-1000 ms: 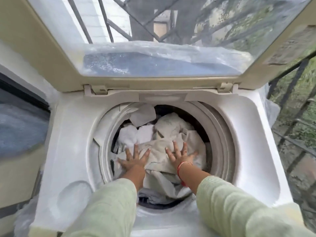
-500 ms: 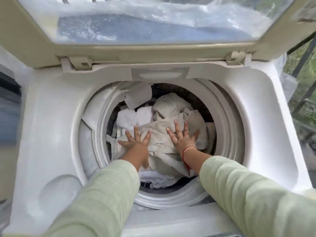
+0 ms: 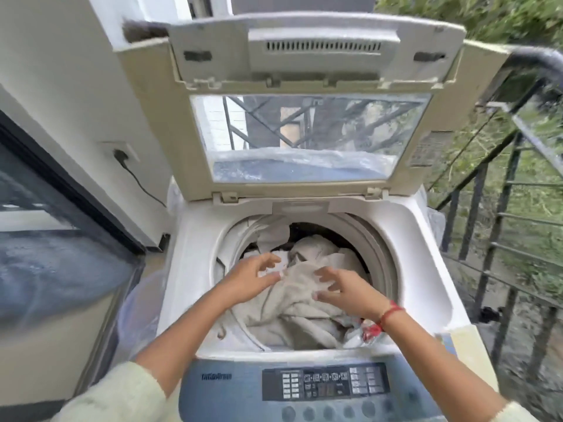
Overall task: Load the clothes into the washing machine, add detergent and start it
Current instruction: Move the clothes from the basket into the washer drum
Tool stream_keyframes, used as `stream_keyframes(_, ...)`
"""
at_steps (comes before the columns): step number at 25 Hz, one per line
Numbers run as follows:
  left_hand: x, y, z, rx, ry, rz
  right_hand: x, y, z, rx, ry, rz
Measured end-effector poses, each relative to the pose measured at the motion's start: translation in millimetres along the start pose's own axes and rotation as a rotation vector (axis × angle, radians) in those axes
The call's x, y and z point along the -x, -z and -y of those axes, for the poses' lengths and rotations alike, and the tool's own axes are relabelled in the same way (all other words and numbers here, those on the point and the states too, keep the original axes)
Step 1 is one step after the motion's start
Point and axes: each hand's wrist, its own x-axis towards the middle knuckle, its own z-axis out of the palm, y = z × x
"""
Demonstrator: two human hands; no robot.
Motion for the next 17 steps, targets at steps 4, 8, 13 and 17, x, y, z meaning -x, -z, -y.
stream_keyframes(4, 67, 41, 1, 0.009, -0.144, -0.419, 27, -29, 38, -0.167, 0.163, -0.165)
stream_keyframes(8, 120, 71, 36, 0.121, -0.164, -0.768, 31, -47, 86, -0.248, 0.286, -0.414)
stream_keyframes(13, 210, 91, 111, 0.43, -0.024, -1.234, 40, -77, 149, -0.262, 0.466, -0.674)
stream_keyframes(17, 277, 95, 200, 0.599, 0.105, -1.382, 42, -132, 197, -0.19, 0.535, -0.601)
